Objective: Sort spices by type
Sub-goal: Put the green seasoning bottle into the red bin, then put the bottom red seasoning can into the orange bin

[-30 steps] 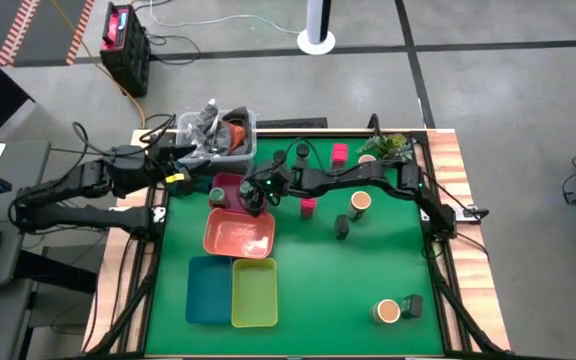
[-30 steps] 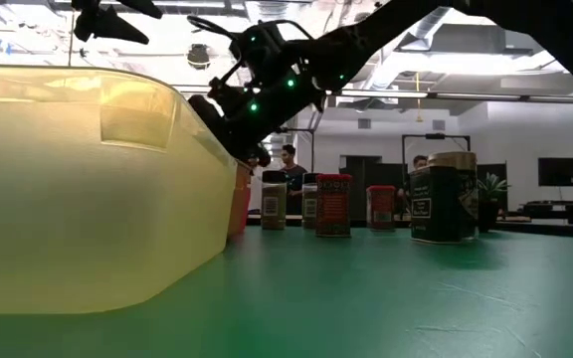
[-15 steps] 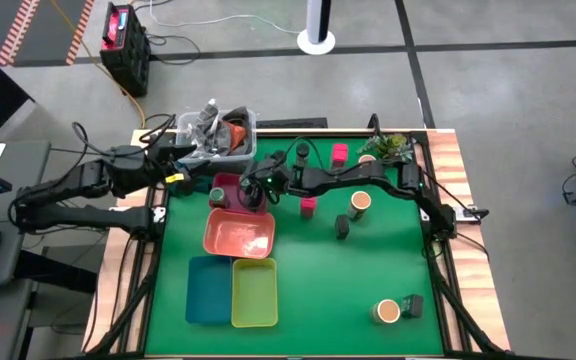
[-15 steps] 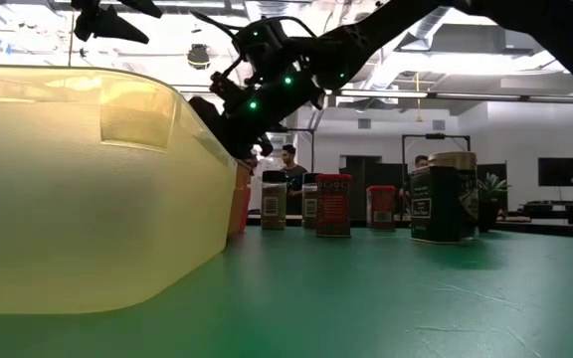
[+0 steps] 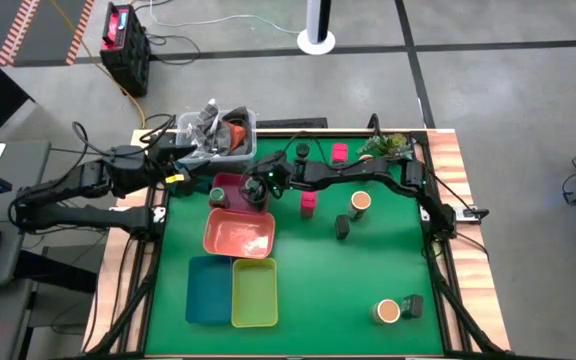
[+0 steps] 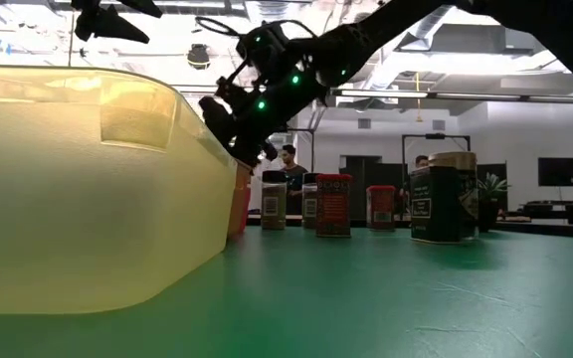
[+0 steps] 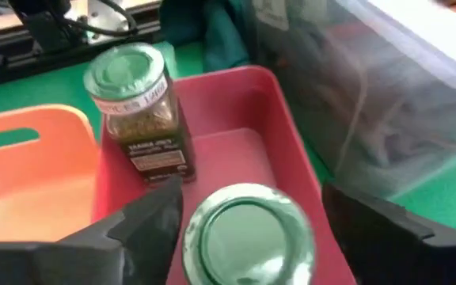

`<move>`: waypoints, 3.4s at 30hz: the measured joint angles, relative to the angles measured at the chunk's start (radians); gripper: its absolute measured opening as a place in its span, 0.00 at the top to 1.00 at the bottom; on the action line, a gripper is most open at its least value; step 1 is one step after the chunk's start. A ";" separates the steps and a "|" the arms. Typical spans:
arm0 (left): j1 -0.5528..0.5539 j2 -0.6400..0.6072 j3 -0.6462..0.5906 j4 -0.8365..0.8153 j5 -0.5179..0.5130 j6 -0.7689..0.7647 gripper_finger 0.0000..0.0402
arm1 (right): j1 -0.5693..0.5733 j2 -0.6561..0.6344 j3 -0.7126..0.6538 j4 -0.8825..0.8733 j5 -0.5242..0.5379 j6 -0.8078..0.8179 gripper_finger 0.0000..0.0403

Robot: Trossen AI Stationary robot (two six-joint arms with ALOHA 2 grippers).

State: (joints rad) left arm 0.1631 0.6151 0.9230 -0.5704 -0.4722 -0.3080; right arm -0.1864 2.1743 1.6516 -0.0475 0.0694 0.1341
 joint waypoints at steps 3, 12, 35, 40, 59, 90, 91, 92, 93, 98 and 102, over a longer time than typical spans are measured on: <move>0.000 0.000 0.000 0.000 0.011 0.003 0.26 | 0.000 -0.050 0.000 -0.058 0.000 -0.013 0.13; 0.000 0.048 0.000 -0.018 0.164 -0.056 0.26 | -0.005 -0.241 0.001 -0.362 0.000 -0.026 0.12; 0.000 0.354 -0.001 0.124 0.335 0.095 0.26 | -0.078 -0.293 0.032 -1.018 -0.057 0.235 0.18; 0.003 0.354 -0.001 0.125 0.329 0.140 0.26 | -0.066 -0.290 0.032 -1.067 -0.098 0.432 0.18; 0.008 0.354 -0.001 0.111 0.401 0.094 0.26 | 0.021 -0.289 -0.114 -0.962 -0.068 0.671 0.02; 0.008 0.353 -0.001 0.112 0.467 -0.025 0.26 | 0.030 -0.288 -0.290 -0.702 0.049 0.838 0.04; 0.008 0.353 -0.001 0.112 0.466 -0.021 0.26 | 0.030 -0.288 -0.296 -0.692 0.045 0.825 0.05; 0.008 0.353 -0.001 0.112 0.466 -0.016 0.26 | 0.029 -0.288 -0.297 -0.688 0.040 0.811 0.06; 0.008 0.353 -0.001 0.112 0.465 -0.012 0.26 | 0.029 -0.288 -0.298 -0.685 0.041 0.797 0.08; 0.008 0.353 -0.001 0.113 0.459 -0.014 0.26 | 0.027 -0.288 -0.299 -0.672 0.037 0.734 0.22; 0.008 0.353 0.000 0.112 0.460 -0.034 0.26 | 0.027 -0.288 -0.299 -0.673 0.026 0.684 0.33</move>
State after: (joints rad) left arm 0.1708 0.9684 0.9226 -0.4580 -0.0121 -0.3424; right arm -0.1589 1.8862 1.3529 -0.7208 0.0951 0.8176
